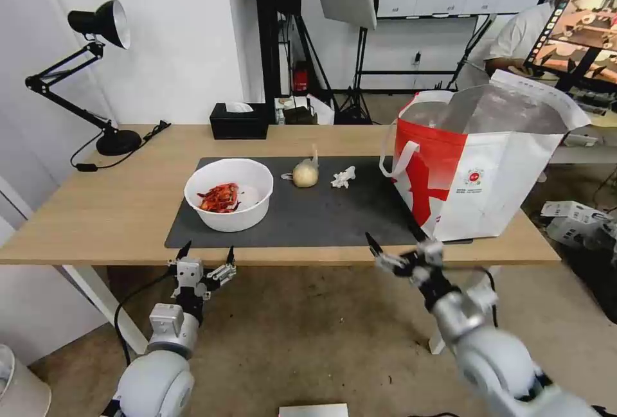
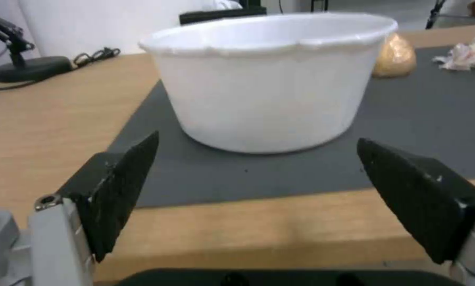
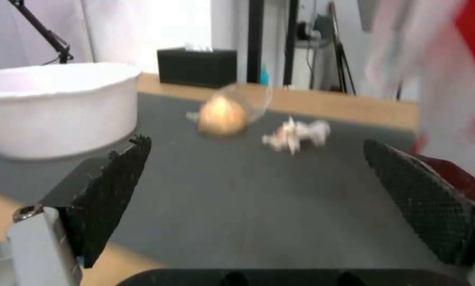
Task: Pick up the trash from the table and place it into the takeout bag.
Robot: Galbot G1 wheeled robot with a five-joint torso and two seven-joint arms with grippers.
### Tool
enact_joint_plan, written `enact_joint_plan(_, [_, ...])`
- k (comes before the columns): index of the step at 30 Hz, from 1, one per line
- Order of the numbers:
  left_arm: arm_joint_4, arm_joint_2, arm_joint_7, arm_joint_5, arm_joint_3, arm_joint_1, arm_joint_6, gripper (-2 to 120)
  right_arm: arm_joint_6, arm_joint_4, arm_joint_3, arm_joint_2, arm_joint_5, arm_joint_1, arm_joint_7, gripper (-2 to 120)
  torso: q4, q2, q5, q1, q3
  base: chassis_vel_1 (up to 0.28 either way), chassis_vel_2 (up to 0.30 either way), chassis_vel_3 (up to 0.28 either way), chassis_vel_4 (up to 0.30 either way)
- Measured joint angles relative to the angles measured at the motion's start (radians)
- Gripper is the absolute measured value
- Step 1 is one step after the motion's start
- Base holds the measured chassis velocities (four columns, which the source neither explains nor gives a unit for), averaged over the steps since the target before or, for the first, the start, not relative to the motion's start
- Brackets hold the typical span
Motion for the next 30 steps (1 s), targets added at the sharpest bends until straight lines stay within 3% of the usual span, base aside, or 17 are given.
enact_joint_plan(1, [0.0,0.0,0.0,0.0,0.0,0.0,0.0,100,0.0,0.0,0.0,0.0,0.0,0.0,0.0,100,0.0,0.0,0.0,0.0,0.0,0.0,0.0,0.0,0.0])
enact_joint_plan(4, [-0.012,0.001,-0.001,-0.006,-0.022,0.008,0.003,100,-0.024,-0.115,-0.16,0.014,0.045,0.221,0.044,100,0.0003,0.0,0.0,0.0,0.0,0.0,0.0,0.0,0.0])
enact_joint_plan(5, [-0.012,0.001,-0.001,-0.006,-0.022,0.008,0.003,100,-0.024,-0.115,-0.16,0.014,0.045,0.221,0.044,100,0.0003,0.0,0.0,0.0,0.0,0.0,0.0,0.0,0.0])
enact_joint_plan(8, [-0.018,-0.007,-0.002,-0.017,-0.032,0.02,0.002,100,-0.102,-0.209,-0.288,0.057,0.127,0.39,0.158,100,0.0,0.0,0.0,0.0,0.0,0.0,0.0,0.0,0.0])
enact_joint_plan(12, [-0.025,-0.02,-0.005,-0.03,-0.033,0.032,0.006,100,-0.18,-0.316,-0.376,0.107,0.213,0.567,0.247,100,0.0004,0.0,-0.0011,0.0,0.0,0.0,0.0,0.0,0.0])
enact_joint_plan(20, [-0.029,-0.028,-0.005,-0.027,-0.027,0.042,0.007,100,-0.305,-0.517,-0.477,0.242,0.247,0.766,0.413,100,0.0004,0.0,-0.0001,0.0,0.0,0.0,0.0,0.0,0.0])
enact_joint_plan(30, [-0.033,-0.017,-0.005,-0.03,-0.033,0.05,0.007,100,-0.413,-0.756,-0.52,0.385,0.266,0.891,0.475,100,0.0003,0.0,-0.0003,0.0,0.0,0.0,0.0,0.0,0.0])
